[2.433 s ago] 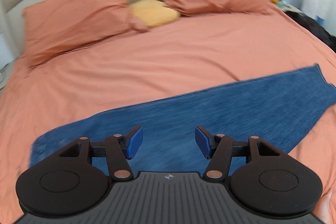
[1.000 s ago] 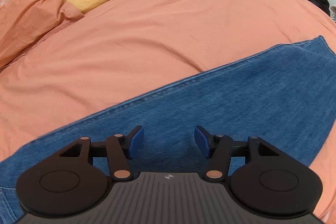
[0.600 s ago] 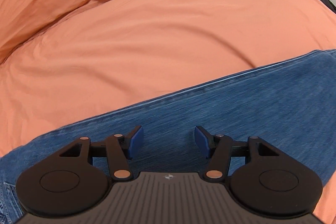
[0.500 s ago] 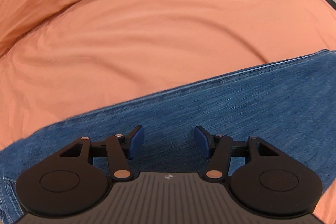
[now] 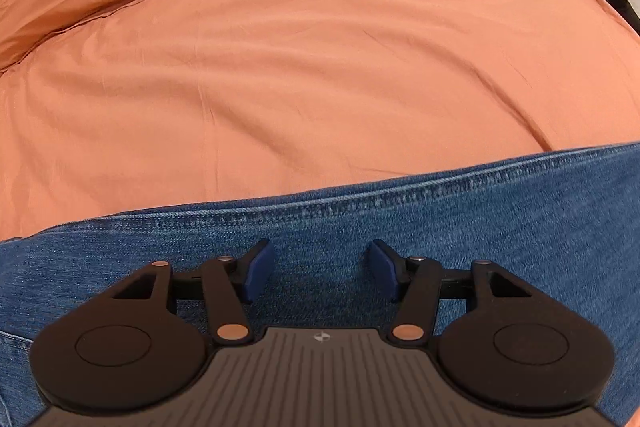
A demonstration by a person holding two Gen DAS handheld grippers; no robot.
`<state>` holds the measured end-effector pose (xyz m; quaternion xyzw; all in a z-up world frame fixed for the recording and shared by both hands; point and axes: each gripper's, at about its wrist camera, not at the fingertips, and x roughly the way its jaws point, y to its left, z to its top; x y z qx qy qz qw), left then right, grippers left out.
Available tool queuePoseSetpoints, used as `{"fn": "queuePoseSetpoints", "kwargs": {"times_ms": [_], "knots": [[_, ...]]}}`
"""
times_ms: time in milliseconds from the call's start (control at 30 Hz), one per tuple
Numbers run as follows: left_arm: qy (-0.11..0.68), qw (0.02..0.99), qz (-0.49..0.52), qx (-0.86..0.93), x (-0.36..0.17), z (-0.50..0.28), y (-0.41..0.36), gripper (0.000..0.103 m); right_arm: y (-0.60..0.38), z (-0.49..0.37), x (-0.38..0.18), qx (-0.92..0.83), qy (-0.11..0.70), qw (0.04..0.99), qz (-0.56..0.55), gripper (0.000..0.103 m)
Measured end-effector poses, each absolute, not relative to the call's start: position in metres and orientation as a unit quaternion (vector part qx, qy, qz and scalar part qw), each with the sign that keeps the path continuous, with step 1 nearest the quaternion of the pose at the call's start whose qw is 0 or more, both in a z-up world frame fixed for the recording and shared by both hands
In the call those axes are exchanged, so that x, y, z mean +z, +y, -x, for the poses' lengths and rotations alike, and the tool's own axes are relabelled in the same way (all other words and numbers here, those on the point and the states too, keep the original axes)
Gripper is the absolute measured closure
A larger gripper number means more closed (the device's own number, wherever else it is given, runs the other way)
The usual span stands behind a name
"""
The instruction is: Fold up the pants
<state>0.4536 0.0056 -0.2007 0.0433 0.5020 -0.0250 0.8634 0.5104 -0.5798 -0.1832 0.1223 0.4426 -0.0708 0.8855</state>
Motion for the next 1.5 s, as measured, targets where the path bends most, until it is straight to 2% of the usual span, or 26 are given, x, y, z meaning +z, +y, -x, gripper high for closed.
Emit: {"fn": "queuePoseSetpoints", "kwargs": {"times_ms": [33, 100, 133, 267, 433, 533, 567, 600, 733, 800, 900, 933, 967, 1000, 1133, 1200, 1500], "knots": [[0.501, 0.864, -0.044, -0.023, -0.198, -0.453, 0.005, 0.038, -0.578, -0.511, -0.182, -0.073, 0.445, 0.884, -0.119, 0.099], [0.494, 0.868, -0.042, -0.025, -0.191, -0.45, 0.003, 0.038, -0.579, -0.508, -0.172, -0.085, 0.44, 0.887, -0.114, 0.078], [0.489, 0.871, -0.041, -0.028, -0.186, -0.447, 0.001, 0.038, -0.581, -0.501, -0.165, -0.087, 0.435, 0.889, -0.114, 0.074], [0.472, 0.879, -0.034, -0.055, -0.171, -0.429, -0.013, 0.038, -0.593, -0.45, -0.145, -0.088, 0.424, 0.888, -0.152, 0.072], [0.474, 0.875, -0.046, -0.085, -0.171, -0.412, -0.044, 0.038, -0.614, -0.369, -0.156, -0.11, 0.397, 0.869, -0.275, 0.066], [0.475, 0.872, -0.047, -0.104, -0.17, -0.406, -0.063, 0.038, -0.621, -0.33, -0.181, -0.123, 0.381, 0.845, -0.354, 0.053], [0.477, 0.87, -0.047, -0.115, -0.17, -0.405, -0.071, 0.038, -0.622, -0.321, -0.19, -0.125, 0.376, 0.835, -0.382, 0.042], [0.48, 0.867, -0.05, -0.125, -0.171, -0.404, -0.079, 0.038, -0.624, -0.313, -0.201, -0.118, 0.372, 0.823, -0.412, 0.04], [0.488, 0.855, -0.074, -0.159, -0.179, -0.401, -0.117, 0.042, -0.623, -0.304, -0.227, -0.089, 0.349, 0.804, -0.474, 0.043], [0.491, 0.85, -0.079, -0.175, -0.185, -0.403, -0.136, 0.042, -0.621, -0.307, -0.231, -0.081, 0.345, 0.808, -0.47, 0.055], [0.489, 0.847, -0.092, -0.188, -0.195, -0.41, -0.167, 0.044, -0.628, -0.308, -0.242, -0.071, 0.334, 0.799, -0.496, 0.062], [0.49, 0.846, -0.094, -0.19, -0.199, -0.415, -0.176, 0.045, -0.631, -0.307, -0.245, -0.066, 0.327, 0.795, -0.507, 0.069], [0.49, 0.845, -0.094, -0.191, -0.203, -0.421, -0.186, 0.048, -0.635, -0.305, -0.249, -0.067, 0.324, 0.791, -0.515, 0.093], [0.49, 0.846, -0.091, -0.19, -0.205, -0.428, -0.195, 0.05, -0.637, -0.303, -0.251, -0.069, 0.323, 0.787, -0.522, 0.099], [0.485, 0.85, -0.091, -0.187, -0.215, -0.458, -0.227, 0.054, -0.641, -0.302, -0.256, -0.072, 0.321, 0.781, -0.531, 0.1], [0.485, 0.849, -0.1, -0.184, -0.221, -0.473, -0.242, 0.059, -0.637, -0.306, -0.254, -0.075, 0.329, 0.791, -0.51, 0.101], [0.484, 0.846, -0.135, -0.178, -0.227, -0.494, -0.26, 0.064, -0.633, -0.32, -0.251, -0.083, 0.35, 0.8, -0.481, 0.102]]}}
